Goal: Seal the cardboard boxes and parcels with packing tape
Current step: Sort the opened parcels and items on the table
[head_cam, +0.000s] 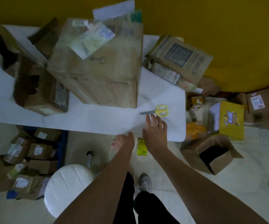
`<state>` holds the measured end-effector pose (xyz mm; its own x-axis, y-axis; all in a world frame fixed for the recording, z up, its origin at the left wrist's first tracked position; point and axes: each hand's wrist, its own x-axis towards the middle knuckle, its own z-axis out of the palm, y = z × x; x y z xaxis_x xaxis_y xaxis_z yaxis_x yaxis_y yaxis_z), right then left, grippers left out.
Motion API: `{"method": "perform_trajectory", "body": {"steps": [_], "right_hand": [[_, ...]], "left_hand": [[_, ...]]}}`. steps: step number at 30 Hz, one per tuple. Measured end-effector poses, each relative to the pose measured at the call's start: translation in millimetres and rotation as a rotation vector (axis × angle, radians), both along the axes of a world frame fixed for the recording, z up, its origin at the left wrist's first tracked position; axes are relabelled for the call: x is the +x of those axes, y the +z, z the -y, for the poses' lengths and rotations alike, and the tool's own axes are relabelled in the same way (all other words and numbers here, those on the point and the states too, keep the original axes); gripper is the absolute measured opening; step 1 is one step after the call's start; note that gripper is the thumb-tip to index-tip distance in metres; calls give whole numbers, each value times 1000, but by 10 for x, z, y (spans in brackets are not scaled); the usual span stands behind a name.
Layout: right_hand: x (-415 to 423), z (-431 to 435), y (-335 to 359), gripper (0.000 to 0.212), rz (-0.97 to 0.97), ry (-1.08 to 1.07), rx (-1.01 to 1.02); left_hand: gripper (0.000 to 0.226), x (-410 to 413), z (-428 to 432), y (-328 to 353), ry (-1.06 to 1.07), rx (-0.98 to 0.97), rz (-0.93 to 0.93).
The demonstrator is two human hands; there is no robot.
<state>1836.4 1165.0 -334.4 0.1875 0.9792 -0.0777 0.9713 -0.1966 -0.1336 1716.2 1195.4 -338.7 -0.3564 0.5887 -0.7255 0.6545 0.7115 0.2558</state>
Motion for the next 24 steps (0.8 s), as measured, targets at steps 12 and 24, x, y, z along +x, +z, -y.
{"method": "perform_trajectory", "body": {"steps": [12, 24], "right_hand": [[108, -846, 1884, 48, -162, 25, 472], [32, -1858, 1865, 94, 103, 501, 25]], "left_hand": [[23, -542, -727, 2104, -578, 1045, 49], [81, -1147, -2066, 1903, -1372, 773, -320]]}}
